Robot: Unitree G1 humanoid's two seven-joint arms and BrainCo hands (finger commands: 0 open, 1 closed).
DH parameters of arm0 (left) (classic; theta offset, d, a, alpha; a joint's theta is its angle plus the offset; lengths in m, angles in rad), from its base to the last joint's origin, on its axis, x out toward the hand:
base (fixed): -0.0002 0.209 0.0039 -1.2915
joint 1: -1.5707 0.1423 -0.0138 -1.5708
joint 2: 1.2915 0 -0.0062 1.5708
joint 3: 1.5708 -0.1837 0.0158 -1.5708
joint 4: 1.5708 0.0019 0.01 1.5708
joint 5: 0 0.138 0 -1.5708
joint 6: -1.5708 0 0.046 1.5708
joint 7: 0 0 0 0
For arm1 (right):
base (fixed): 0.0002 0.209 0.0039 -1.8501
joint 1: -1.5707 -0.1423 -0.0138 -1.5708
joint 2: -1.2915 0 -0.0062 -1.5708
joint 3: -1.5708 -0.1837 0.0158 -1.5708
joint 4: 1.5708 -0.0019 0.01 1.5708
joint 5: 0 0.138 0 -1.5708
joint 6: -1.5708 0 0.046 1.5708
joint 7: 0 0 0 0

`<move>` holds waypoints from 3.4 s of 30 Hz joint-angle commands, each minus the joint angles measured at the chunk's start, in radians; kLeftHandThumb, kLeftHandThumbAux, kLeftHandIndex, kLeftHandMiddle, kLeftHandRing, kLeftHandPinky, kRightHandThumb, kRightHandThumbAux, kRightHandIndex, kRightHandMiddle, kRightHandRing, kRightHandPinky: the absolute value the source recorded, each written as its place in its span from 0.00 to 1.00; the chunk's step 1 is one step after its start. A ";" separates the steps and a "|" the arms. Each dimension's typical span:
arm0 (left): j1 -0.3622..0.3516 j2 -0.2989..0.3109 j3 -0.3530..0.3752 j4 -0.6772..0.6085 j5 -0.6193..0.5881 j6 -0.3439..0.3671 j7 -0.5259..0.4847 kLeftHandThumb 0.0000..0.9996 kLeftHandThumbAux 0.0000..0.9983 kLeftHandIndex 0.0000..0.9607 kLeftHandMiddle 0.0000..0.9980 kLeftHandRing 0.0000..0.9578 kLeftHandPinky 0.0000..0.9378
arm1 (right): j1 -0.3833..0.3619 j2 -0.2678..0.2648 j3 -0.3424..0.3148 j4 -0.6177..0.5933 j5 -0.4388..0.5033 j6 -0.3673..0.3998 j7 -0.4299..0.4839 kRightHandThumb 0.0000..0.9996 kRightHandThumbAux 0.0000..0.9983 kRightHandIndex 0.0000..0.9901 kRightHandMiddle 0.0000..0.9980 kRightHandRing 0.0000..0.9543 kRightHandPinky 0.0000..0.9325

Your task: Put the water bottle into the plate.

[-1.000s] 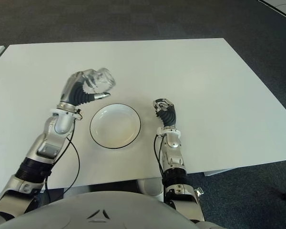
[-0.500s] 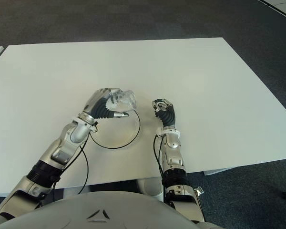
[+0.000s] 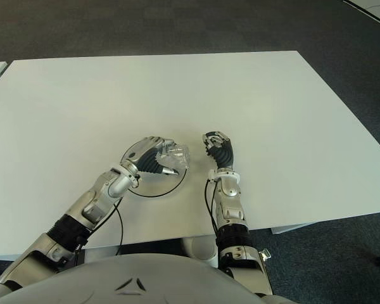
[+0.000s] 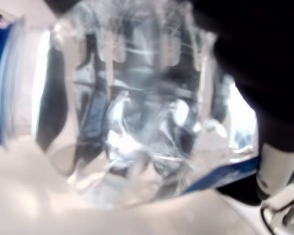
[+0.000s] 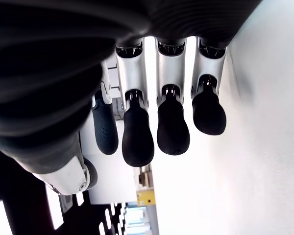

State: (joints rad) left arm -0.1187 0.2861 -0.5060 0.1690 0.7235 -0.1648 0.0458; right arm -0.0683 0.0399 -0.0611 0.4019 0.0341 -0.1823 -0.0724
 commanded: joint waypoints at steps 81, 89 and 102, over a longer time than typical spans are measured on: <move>-0.030 -0.062 -0.003 0.399 0.196 -0.085 1.034 0.05 0.39 0.00 0.00 0.00 0.00 | 0.060 0.007 -0.012 0.047 0.018 0.084 0.014 0.70 0.73 0.44 0.74 0.76 0.78; -0.121 -0.063 -0.019 0.524 0.248 -0.215 1.416 0.05 0.40 0.00 0.00 0.00 0.00 | 0.061 0.007 -0.011 0.043 0.014 0.090 0.009 0.70 0.73 0.44 0.75 0.76 0.79; -0.151 -0.066 0.139 0.458 0.446 -0.501 1.569 0.00 0.45 0.00 0.00 0.00 0.00 | 0.062 0.008 -0.010 0.041 0.017 0.092 0.014 0.71 0.73 0.44 0.75 0.76 0.78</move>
State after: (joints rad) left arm -0.3186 0.2376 -0.3873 0.6273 1.1173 -0.6345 1.6099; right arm -0.0583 0.0402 -0.0655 0.3845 0.0444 -0.1674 -0.0550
